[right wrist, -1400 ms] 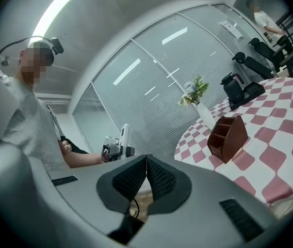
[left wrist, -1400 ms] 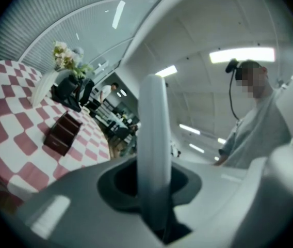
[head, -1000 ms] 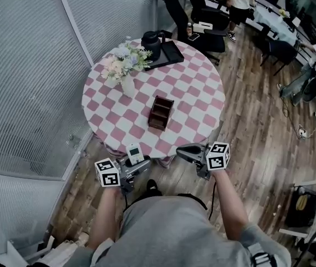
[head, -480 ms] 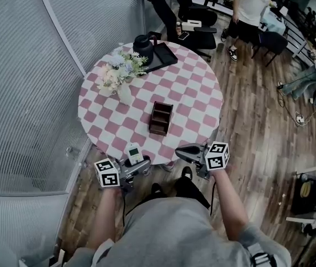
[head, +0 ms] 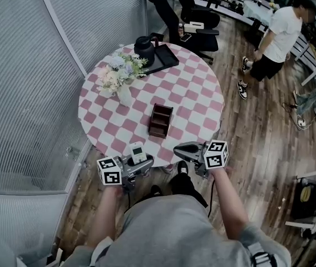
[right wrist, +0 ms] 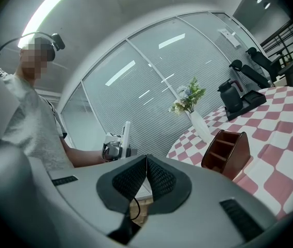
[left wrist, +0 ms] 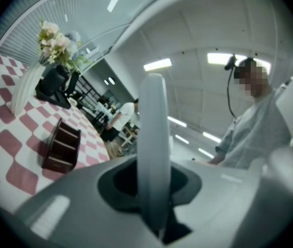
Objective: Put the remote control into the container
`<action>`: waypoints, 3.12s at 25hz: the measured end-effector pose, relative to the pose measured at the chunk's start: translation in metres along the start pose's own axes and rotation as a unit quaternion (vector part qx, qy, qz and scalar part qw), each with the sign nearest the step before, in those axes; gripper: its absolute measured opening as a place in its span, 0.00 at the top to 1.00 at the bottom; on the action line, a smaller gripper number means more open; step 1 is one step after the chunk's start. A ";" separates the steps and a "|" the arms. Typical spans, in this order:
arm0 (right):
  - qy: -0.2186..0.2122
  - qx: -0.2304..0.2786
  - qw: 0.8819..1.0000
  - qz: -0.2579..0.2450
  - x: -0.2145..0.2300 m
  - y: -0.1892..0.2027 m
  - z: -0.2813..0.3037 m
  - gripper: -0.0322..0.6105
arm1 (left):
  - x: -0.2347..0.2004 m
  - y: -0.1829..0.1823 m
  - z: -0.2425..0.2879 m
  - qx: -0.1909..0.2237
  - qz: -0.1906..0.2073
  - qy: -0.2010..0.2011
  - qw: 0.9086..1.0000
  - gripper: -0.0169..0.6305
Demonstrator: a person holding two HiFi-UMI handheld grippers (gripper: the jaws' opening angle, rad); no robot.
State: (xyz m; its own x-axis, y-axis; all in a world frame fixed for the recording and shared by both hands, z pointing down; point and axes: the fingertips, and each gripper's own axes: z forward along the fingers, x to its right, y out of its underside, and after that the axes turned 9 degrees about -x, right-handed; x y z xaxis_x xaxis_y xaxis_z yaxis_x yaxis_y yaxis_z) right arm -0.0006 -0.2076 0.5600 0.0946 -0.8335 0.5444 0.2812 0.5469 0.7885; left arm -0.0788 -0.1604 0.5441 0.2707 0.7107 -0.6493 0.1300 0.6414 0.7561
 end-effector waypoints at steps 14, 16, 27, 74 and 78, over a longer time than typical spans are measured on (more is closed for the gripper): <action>-0.081 0.002 0.994 -0.067 -0.039 -0.054 0.034 0.79 | 0.009 0.011 0.036 -0.058 0.012 0.033 0.998 0.87; -0.093 -0.007 0.993 -0.072 -0.046 -0.057 0.039 0.73 | 0.010 0.012 0.040 -0.065 0.013 0.038 0.997 0.87; -0.130 -0.038 0.988 -0.075 -0.056 -0.051 0.063 0.66 | 0.012 0.023 0.055 -0.091 0.012 0.053 0.994 0.87; 0.097 -0.010 0.991 -0.090 0.134 -0.110 0.054 0.79 | -0.055 0.026 -0.066 0.114 -0.086 -0.152 0.978 0.97; 0.119 -0.011 0.987 -0.105 0.146 -0.114 0.056 0.79 | -0.054 0.033 -0.069 0.121 -0.097 -0.166 0.974 0.97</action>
State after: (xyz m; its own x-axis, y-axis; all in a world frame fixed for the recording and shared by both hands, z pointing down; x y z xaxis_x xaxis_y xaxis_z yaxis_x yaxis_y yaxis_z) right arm -0.0725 -0.3873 0.5662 0.2531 -0.9246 0.2846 0.3395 0.3603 0.8688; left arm -0.1554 -0.1579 0.5982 0.5061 0.4241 -0.7510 0.4205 0.6390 0.6442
